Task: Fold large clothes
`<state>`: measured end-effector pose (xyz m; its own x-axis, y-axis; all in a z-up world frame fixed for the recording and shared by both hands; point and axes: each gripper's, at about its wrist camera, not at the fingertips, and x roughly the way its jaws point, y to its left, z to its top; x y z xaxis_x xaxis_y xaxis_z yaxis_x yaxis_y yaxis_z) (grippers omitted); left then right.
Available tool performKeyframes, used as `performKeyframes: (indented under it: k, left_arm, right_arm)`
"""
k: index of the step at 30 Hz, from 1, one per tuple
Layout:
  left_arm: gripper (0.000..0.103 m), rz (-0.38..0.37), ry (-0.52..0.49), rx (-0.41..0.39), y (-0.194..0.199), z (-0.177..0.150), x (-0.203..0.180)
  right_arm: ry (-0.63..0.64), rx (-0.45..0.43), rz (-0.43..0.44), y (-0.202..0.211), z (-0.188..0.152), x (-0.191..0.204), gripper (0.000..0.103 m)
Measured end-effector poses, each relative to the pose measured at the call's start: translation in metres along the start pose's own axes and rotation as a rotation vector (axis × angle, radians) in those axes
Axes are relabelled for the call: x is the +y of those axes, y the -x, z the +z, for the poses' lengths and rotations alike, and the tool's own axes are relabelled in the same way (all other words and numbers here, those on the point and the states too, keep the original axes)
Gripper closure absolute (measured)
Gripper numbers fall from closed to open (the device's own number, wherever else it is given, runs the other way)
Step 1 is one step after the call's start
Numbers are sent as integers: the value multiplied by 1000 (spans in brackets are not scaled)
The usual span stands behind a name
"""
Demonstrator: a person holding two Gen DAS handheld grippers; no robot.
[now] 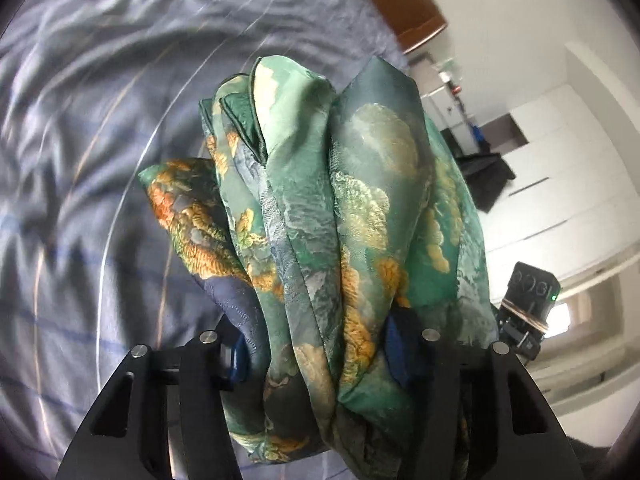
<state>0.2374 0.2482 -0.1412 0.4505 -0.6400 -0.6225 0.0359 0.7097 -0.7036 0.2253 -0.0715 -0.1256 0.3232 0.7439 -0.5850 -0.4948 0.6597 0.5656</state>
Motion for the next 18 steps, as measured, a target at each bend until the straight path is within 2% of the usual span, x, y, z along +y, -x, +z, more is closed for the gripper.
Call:
performKeyframes:
  k: [5,7,10,13,14,15,16,18]
  left_arm:
    - [47,24,-32,-69,-16,59,-15]
    - [46,45,-31,-80,-30,78,-12]
    - [39,107,-21,-75,-53,95,1]
    - [28,188,14,-21,-73,86,31]
    - [18,198,17,-25,-77,83,37]
    - [13,193,4,-42,-74,79,37]
    - [13,184,-17,-64,-68,74,35]
    - [13,197,-47,-80,-55,68,28]
  right_arm:
    - [76,-69,-28,8,56,-2,27]
    - [76,-68,-34,-1,82,-10,27]
    - [57,-38,-38,-21,99,-30,27]
    - [-18,9,-56,-46,95,-62,27]
    - [-57,38,-60,-51,96,-75,24]
    - [-93,61,-66,-60,89,-86,19]
    - [-117,52,-65,-64,79,-96,10]
    - [-143,-17,-42,-53,66,-100,7]
